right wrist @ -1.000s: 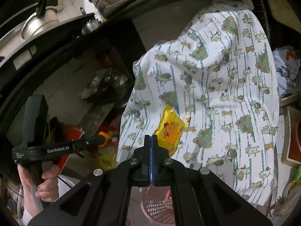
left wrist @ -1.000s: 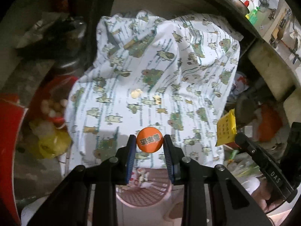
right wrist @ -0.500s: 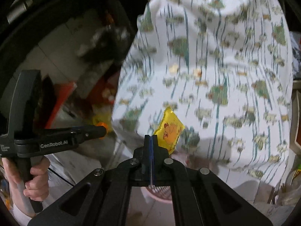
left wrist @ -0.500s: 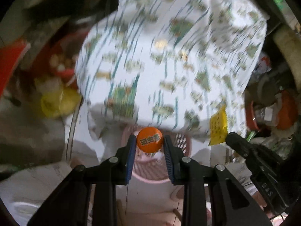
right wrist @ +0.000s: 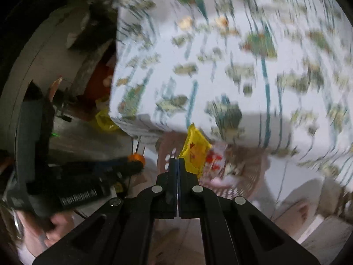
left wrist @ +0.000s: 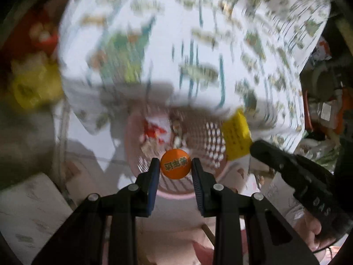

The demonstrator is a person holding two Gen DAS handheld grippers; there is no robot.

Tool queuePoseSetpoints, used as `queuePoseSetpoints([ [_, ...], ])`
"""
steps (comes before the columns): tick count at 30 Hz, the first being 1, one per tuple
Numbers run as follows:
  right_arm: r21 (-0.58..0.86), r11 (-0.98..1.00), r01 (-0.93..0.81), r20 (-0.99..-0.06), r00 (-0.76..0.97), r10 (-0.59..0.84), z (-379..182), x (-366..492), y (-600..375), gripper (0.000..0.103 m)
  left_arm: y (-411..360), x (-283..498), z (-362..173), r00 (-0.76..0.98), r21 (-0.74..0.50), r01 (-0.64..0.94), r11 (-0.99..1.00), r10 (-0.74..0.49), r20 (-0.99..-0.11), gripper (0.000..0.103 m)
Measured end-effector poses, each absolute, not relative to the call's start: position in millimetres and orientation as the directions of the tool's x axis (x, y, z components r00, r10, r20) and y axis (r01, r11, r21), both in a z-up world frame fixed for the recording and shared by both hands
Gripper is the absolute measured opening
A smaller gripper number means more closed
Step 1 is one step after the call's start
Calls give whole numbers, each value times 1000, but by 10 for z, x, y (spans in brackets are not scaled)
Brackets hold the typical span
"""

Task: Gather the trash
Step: 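Lower both items over the pink basket and open both tools, then move both tools back up toward the small beige scraps on the cloth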

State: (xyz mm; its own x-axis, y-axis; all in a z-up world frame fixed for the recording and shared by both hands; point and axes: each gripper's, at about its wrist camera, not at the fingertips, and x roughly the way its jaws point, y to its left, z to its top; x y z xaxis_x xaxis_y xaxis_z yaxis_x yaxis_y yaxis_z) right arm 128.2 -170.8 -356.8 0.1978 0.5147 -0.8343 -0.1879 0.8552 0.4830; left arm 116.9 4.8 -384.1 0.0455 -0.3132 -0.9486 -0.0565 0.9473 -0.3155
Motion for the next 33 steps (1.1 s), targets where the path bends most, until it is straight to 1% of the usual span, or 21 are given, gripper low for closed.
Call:
queuePoseSetpoints([
  [3, 511, 848, -139, -843, 116, 526, -3864, 1331, -1732, 1, -17, 1148, -3985, 0, -307, -60, 950, -308, -951, 27],
  [6, 485, 868, -108, -867, 72, 493, -4126, 1355, -1716, 1, -74, 1162, -4090, -17, -267, -50, 962, -268, -963, 27],
  [11, 453, 891, -37, -890, 34, 454, -4469, 1426, -1749, 1, -37, 1190, -4204, -42, -252, -69, 965, -255, -966, 27],
  [12, 446, 895, -27, -894, 38, 447, -4491, 1437, -1761, 1, -26, 1192, -4210, -44, -251, -73, 965, -254, -966, 31],
  [13, 440, 898, -17, -897, 47, 440, -4499, 1440, -1772, 1, -19, 1190, -4216, -50, -254, -80, 964, -258, -965, 39],
  [14, 442, 897, -16, -896, 47, 442, -4493, 1442, -1786, 1, -21, 1205, -4217, -50, -259, -86, 962, -264, -963, 57],
  [15, 450, 893, -16, -892, 46, 450, -4471, 1450, -1789, 3, -8, 1205, -4198, -42, -269, -93, 959, -274, -961, 61],
  [17, 459, 888, -15, -887, 55, 459, -4416, 1459, -1809, 13, -24, 1217, -4182, -37, -279, -89, 956, -283, -958, 62],
  [18, 460, 888, -13, -886, 66, 460, -4386, 1459, -1821, 23, -23, 1214, -4164, -36, -285, -89, 954, -289, -957, 64],
  [19, 458, 889, -10, -886, 80, 457, -4351, 1456, -1837, 30, -13, 1209, -4142, -33, -291, -94, 952, -295, -955, 65],
  [23, 443, 896, -1, -889, 123, 440, -4178, 1450, -1885, 30, 13, 1191, -4038, -13, -292, -102, 951, -294, -956, 66],
  [26, 395, 918, -22, -900, 190, 392, -3936, 1404, -1906, 30, 48, 1170, -3848, 37, -277, -98, 956, -274, -961, 66],
  [29, 345, 937, -64, -898, 269, 349, -3594, 1347, -1922, 30, 112, 1129, -3562, 100, -293, -91, 952, -284, -953, 66],
  [33, 327, 940, -98, -867, 365, 340, -3177, 1243, -1989, 30, 156, 1039, -3135, 217, -268, -53, 962, -251, -943, 67],
])
